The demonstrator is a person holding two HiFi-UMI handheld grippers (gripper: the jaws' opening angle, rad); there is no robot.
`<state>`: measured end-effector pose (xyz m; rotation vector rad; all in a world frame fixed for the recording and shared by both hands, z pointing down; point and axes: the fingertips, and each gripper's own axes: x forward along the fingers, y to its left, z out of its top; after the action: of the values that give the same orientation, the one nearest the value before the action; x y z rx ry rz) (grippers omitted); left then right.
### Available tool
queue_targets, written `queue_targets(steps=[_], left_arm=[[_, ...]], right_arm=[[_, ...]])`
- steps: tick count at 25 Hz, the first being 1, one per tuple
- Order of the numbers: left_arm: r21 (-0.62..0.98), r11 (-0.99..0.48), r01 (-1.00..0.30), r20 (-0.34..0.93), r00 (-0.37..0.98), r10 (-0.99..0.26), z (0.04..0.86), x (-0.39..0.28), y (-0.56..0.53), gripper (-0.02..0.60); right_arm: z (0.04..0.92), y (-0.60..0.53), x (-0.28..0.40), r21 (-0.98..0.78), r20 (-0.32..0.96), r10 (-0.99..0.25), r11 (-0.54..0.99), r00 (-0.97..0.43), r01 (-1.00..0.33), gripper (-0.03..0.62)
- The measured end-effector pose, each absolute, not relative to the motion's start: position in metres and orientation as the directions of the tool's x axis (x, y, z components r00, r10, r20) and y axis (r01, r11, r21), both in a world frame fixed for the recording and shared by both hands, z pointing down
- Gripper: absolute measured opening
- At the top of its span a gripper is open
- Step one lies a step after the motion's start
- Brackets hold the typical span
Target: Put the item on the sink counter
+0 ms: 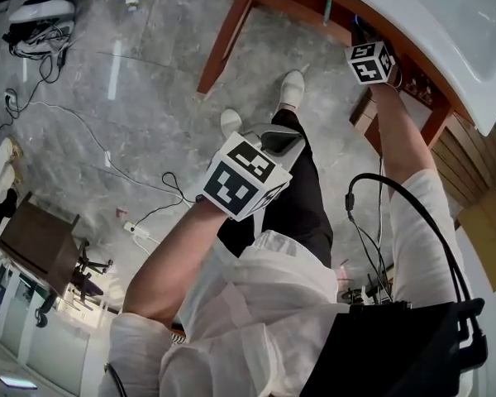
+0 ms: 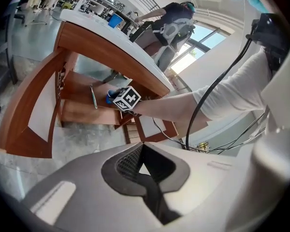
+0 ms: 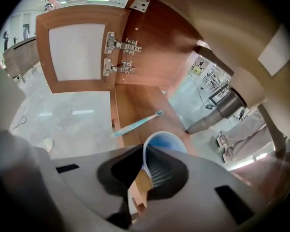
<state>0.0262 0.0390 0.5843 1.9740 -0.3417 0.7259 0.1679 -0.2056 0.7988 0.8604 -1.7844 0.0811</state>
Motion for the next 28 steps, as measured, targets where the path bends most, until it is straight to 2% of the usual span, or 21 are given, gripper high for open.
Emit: queue_targets(steps=[19,28], left_arm=[[0.727,-0.48,-0.49,0.585,0.809,0.059,0.578,0.031,0.037,0.005],[0.718,-0.513,-0.472,0.581,0.811,0.067,0.565,0.032,0.042,0.005]], right_arm=[[0.804,-0.208,0.168,0.34,0.866,-0.486,0.747,-0.121,-0.571,0.023],[0.775,-0.197,0.161,0.359,0.831,-0.539,0.712,-0.141,-0.603,0.067]])
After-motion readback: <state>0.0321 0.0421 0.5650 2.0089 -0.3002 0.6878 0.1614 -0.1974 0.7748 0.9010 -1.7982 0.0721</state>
